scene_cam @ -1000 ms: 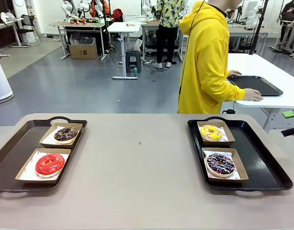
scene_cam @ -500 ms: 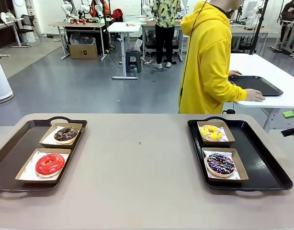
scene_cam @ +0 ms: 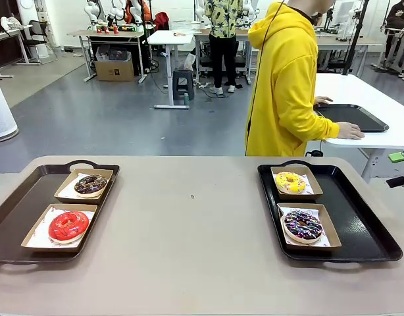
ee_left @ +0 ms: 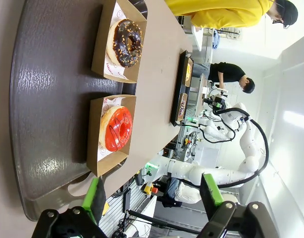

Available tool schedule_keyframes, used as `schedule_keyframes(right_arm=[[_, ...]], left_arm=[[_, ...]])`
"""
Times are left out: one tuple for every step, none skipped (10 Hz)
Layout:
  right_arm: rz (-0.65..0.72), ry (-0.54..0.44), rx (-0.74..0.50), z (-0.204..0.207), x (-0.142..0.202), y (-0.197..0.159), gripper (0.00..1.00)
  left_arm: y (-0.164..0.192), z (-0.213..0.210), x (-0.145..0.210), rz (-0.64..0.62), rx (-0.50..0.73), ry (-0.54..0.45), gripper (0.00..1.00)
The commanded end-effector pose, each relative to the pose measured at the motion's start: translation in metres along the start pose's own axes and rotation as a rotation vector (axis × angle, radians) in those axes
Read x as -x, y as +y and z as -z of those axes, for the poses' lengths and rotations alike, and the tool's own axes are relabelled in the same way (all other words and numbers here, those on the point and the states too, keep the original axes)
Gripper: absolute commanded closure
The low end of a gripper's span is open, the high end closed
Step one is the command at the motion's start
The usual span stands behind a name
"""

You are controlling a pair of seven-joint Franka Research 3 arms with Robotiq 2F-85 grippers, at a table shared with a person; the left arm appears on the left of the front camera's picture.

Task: Individually package the donuts and arrange them on the tray.
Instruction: Place the picked Paper togo box on the Handle tray.

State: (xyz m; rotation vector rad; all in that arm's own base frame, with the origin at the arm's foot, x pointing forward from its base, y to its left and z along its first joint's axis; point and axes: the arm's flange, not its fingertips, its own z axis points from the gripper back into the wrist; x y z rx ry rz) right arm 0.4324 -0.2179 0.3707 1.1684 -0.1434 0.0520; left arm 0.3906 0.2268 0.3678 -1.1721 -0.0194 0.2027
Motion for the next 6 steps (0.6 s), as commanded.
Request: schedule_keyframes(right_arm=[[-0.004,0.003,0.002,0.0012,0.0045,0.0014,0.00],[-0.004,0.003,0.002,0.0012,0.0045,0.0014,0.00],[-0.004,0.003,0.002,0.0012,0.0045,0.0014,0.00],[-0.004,0.003,0.002,0.0012,0.0045,0.0014,0.00],[-0.004,0.003,0.002,0.0012,0.0045,0.0014,0.00],[-0.004,0.003,0.002,0.0012,0.0045,0.0014,0.00]], left_arm=[[-0.0015,-0.0008,0.0015,0.010,0.005,0.001,0.00],[-0.0015,-0.0008,0.0015,0.010,0.005,0.001,0.00],[-0.0015,-0.0008,0.0015,0.010,0.005,0.001,0.00],[-0.0015,-0.0008,0.0015,0.010,0.005,0.001,0.00],[-0.0015,-0.0008,0.0015,0.010,0.005,0.001,0.00],[-0.0015,-0.0008,0.0015,0.010,0.005,0.001,0.00]])
